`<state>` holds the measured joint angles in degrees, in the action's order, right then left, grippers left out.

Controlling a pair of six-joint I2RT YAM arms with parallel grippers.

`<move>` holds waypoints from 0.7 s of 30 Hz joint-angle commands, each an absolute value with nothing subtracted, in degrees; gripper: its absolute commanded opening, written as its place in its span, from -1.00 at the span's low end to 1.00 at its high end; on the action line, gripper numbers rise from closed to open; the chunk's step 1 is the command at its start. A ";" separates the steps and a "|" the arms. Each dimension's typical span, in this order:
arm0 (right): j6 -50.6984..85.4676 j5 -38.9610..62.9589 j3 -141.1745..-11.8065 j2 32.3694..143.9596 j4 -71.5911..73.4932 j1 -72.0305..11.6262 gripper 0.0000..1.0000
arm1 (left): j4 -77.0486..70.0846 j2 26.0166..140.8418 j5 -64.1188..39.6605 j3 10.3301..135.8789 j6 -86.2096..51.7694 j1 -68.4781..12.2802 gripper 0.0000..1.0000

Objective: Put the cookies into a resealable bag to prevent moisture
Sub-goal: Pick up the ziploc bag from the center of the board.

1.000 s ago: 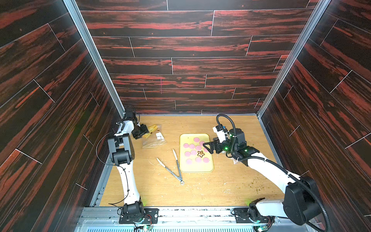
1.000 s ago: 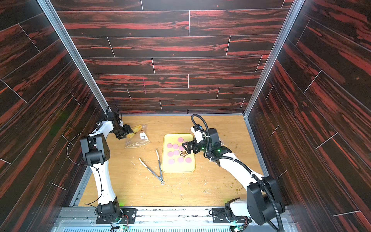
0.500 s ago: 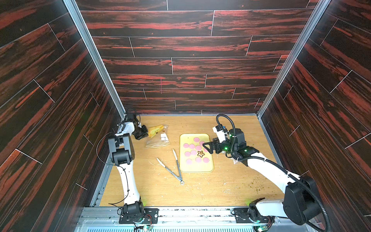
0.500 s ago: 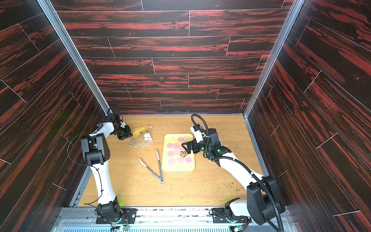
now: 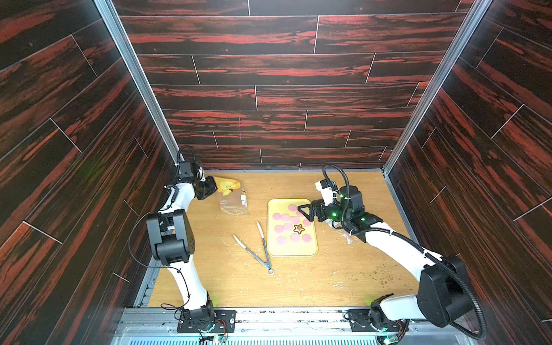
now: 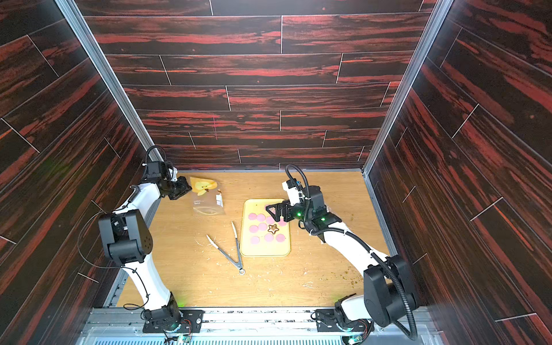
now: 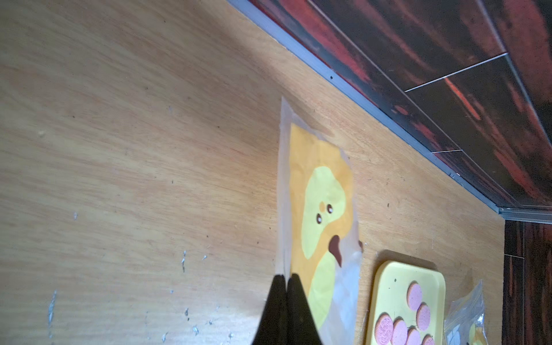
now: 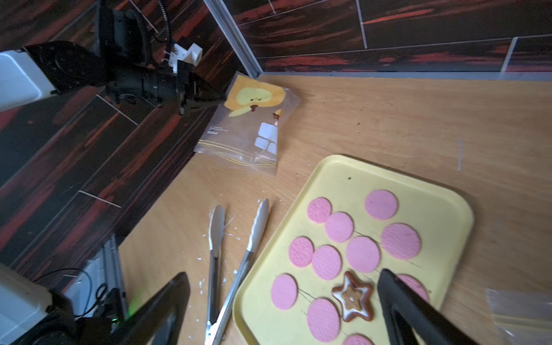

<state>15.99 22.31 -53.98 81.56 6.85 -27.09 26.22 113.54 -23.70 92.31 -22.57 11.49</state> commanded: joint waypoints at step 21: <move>-24.84 4.17 -72.94 117.46 28.43 -52.27 0.97 | 45.94 108.84 -28.21 92.60 -28.54 9.81 -1.00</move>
<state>-19.66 4.40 -69.38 113.58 24.51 -50.81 43.83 112.73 -27.68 93.08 -27.92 9.98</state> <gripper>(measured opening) 0.985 0.049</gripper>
